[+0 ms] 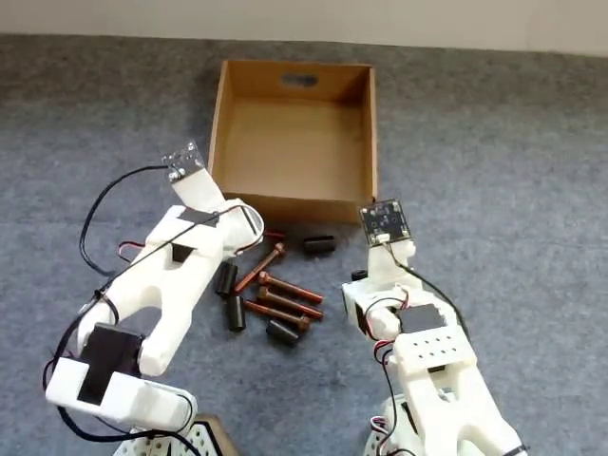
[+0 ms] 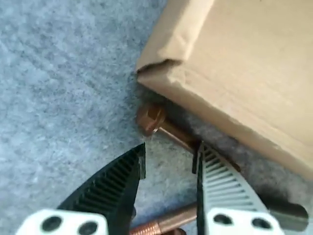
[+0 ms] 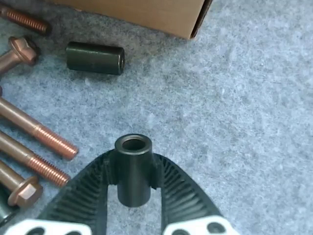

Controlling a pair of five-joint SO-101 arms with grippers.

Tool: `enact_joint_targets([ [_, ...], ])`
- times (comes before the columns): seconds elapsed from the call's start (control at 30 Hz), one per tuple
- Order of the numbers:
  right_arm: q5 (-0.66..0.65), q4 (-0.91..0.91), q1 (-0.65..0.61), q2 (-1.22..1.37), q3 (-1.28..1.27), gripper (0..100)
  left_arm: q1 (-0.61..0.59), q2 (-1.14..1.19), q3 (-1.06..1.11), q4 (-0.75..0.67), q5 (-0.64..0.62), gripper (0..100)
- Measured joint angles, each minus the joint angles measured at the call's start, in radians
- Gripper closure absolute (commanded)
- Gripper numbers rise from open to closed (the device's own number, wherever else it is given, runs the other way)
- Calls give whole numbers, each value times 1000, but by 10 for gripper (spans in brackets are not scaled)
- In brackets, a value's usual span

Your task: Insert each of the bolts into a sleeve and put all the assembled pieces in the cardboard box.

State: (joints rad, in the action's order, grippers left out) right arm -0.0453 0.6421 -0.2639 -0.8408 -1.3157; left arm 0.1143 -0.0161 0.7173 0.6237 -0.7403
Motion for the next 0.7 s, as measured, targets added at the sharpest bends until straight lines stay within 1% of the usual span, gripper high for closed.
enact_joint_targets([
  [0.17,0,0,0,0,0,992,-23,-3,-28,40,5,835],
  [0.4,0,0,0,0,0,992,-80,-124,-28,147,6,835],
  [0.57,0,0,0,0,0,992,-117,-141,-28,155,12,835],
  [0.63,0,0,0,0,0,992,-117,-132,-28,155,95,836],
  [0.7,0,0,0,0,0,992,-117,-120,-26,155,219,836],
])
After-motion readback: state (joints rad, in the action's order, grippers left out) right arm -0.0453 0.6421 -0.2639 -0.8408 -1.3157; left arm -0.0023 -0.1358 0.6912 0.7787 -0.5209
